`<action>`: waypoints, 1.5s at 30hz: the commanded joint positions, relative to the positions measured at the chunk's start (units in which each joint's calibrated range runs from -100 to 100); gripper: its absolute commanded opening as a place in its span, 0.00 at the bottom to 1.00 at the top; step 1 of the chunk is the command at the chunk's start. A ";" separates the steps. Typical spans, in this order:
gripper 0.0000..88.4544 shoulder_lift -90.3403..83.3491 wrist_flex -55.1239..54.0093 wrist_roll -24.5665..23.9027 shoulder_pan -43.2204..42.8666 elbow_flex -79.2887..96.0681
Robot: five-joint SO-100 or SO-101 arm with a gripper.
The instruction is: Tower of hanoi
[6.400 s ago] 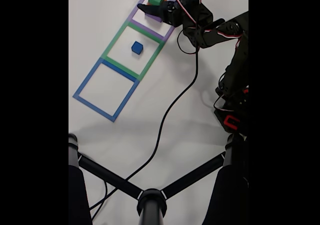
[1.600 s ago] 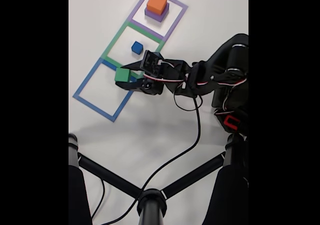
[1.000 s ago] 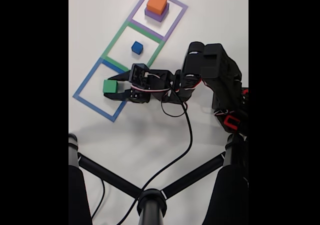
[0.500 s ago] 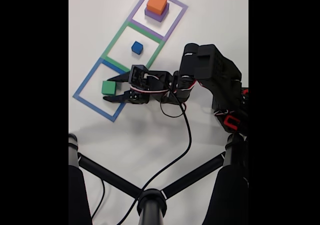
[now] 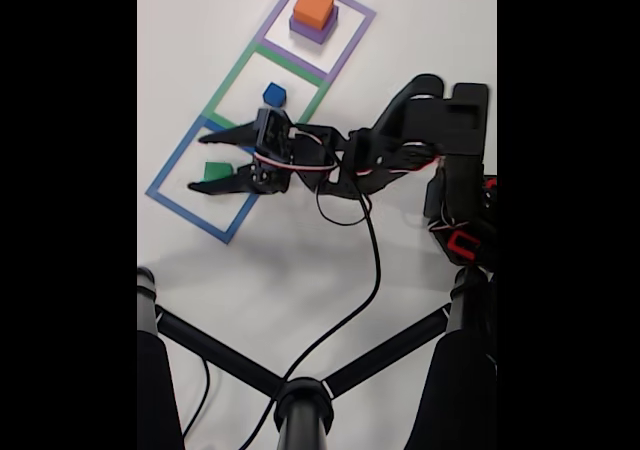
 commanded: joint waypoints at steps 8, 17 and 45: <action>0.06 -48.00 63.40 -16.61 6.67 -4.16; 0.01 -56.89 108.07 -21.02 12.55 -24.79; 0.21 -66.83 87.19 4.53 25.13 3.47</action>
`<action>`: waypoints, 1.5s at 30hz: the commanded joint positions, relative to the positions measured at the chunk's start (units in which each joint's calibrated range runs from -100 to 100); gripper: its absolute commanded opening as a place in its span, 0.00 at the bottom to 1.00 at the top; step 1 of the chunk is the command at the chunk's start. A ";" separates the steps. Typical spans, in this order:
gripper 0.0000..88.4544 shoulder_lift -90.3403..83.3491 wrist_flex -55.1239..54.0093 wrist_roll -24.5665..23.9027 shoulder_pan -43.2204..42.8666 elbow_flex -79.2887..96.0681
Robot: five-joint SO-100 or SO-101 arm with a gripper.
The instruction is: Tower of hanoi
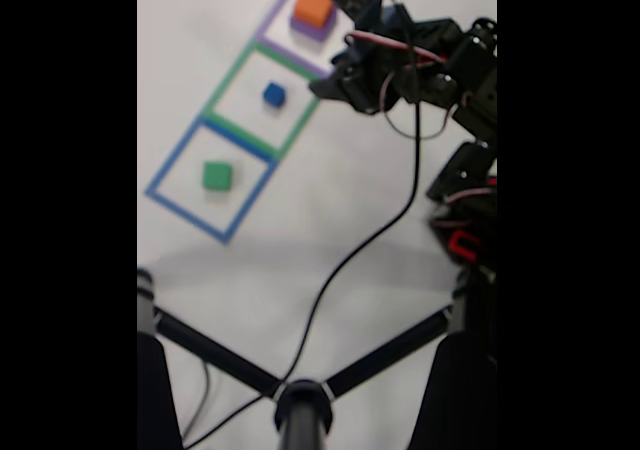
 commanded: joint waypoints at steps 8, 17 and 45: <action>0.24 5.69 -45.75 2.76 1.70 27.04; 0.25 26.53 -76.18 2.76 -0.29 31.85; 0.24 76.45 -118.67 2.76 -0.67 18.86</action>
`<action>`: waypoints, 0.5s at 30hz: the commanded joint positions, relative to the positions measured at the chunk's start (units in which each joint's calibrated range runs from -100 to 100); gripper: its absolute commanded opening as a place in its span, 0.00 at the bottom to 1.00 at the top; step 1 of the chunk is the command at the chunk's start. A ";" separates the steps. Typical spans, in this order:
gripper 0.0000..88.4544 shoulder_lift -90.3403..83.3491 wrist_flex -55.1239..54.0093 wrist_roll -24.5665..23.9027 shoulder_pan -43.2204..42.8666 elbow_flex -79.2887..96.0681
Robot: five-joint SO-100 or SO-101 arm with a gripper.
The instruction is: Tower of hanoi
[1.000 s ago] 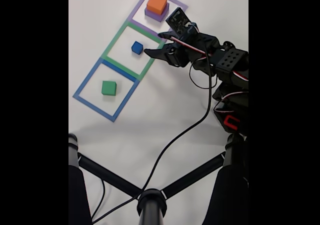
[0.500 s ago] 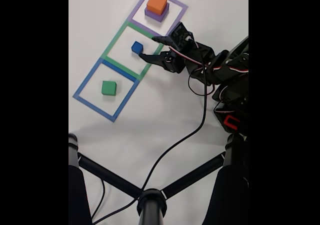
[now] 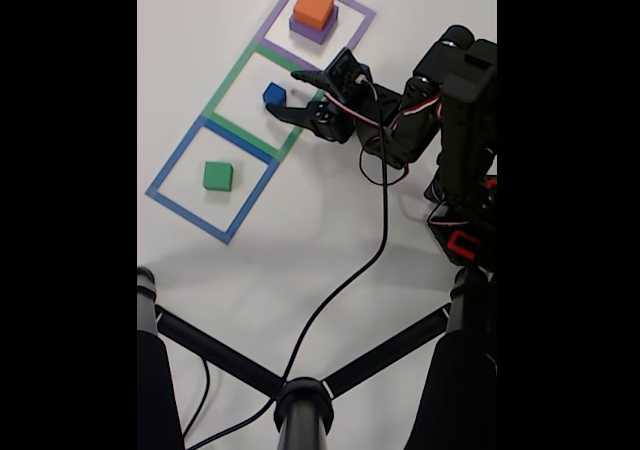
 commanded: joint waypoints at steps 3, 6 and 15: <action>0.24 3.06 -5.13 0.00 -0.63 -1.60; 0.23 5.31 -6.91 0.00 -1.01 -2.15; 0.16 8.91 -7.63 0.00 -2.16 -5.69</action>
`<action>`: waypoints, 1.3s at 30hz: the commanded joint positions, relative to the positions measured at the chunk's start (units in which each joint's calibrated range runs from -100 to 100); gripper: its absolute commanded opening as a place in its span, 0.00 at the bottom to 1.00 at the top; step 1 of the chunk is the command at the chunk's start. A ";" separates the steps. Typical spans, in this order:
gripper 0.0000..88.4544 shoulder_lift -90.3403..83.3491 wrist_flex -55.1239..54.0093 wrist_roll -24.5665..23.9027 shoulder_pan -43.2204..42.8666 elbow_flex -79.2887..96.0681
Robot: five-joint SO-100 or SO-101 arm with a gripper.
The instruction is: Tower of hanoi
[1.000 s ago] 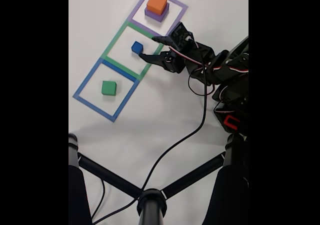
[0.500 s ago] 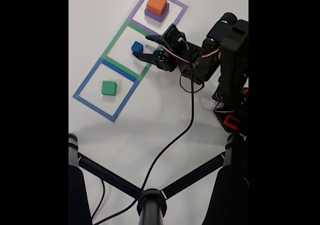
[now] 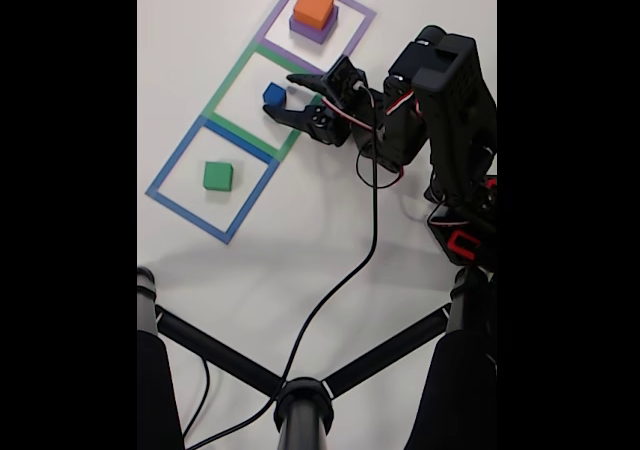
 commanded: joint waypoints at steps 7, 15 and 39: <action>0.05 0.77 -1.21 0.59 -2.08 -2.51; 0.02 -1.48 -0.89 0.59 -2.54 -0.60; 0.02 -82.97 118.82 -16.87 -2.69 -18.77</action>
